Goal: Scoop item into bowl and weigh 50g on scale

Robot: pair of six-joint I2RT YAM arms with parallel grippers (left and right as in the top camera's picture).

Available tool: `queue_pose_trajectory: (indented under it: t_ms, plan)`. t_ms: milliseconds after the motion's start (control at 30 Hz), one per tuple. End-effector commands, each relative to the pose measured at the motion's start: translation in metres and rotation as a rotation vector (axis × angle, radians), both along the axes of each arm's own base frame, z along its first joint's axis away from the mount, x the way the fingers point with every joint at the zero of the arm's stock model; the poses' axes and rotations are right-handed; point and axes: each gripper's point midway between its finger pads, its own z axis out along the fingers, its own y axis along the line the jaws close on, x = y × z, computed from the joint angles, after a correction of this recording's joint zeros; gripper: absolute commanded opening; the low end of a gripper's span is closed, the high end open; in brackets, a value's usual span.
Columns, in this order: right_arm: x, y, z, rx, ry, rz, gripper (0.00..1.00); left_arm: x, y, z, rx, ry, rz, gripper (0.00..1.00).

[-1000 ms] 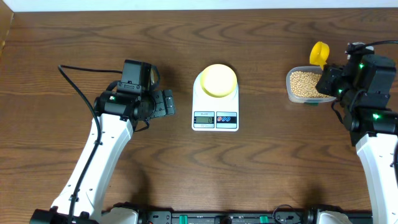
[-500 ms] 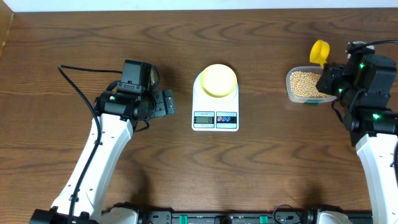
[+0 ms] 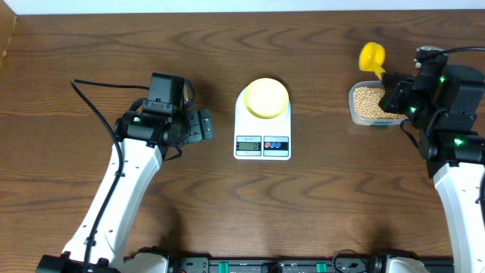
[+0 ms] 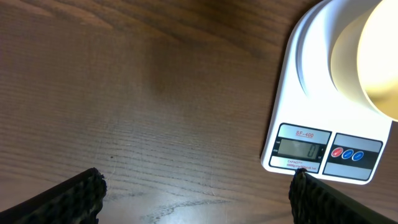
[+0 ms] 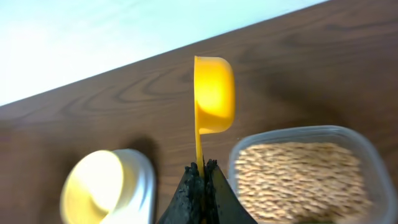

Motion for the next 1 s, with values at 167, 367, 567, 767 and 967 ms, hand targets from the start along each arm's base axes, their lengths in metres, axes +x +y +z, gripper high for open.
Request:
queue_pose_trajectory:
  t_ms: [167, 367, 567, 767, 967]
  plan:
    - [-0.002, 0.011, 0.009, 0.034, -0.023, 0.072, 0.01, 0.001, -0.063, 0.018, -0.215, -0.104, -0.445, 0.98]
    - [-0.002, 0.010, 0.008, 0.030, -0.019, 0.066, 0.01, -0.027, -0.070, 0.014, -0.247, -0.058, -0.644, 0.98]
    - [-0.004, 0.010, 0.005, 0.033, -0.003, 0.066, 0.01, -0.039, -0.058, 0.018, -0.275, -0.048, -0.663, 0.98]
    - [-0.003, 0.006, 0.004, 0.018, -0.001, 0.044, 0.01, -0.059, -0.051, 0.033, -0.293, -0.057, -0.591, 0.98]
    - [-0.001, -0.002, 0.002, -0.008, 0.000, 0.003, 0.01, -0.084, -0.032, 0.025, -0.218, -0.083, -0.469, 0.98]
